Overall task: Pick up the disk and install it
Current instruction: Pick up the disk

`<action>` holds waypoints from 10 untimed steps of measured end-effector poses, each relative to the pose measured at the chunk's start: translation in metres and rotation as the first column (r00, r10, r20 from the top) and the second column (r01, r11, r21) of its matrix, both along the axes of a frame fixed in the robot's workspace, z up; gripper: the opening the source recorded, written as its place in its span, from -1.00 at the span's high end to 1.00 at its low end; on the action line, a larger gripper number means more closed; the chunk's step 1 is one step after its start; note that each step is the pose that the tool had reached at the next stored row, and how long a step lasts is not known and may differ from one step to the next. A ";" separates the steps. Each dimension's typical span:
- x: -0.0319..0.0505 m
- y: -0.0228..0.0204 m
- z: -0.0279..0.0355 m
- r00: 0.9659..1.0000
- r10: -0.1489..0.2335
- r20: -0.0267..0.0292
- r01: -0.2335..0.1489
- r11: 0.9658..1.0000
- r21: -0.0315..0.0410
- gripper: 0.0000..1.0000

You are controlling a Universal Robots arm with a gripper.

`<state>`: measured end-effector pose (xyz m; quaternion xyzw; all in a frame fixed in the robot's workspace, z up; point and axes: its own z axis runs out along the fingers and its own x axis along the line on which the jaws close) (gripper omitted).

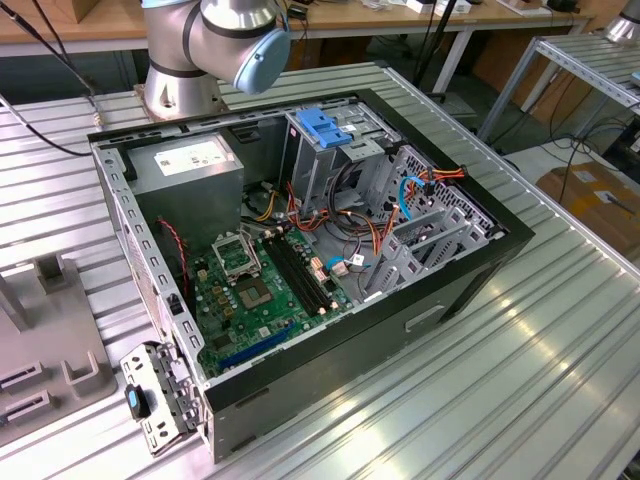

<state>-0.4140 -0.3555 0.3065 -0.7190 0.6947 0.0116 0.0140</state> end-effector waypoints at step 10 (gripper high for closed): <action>0.0000 0.0000 0.0014 1.000 0.000 0.000 0.000 1.000 0.000 0.10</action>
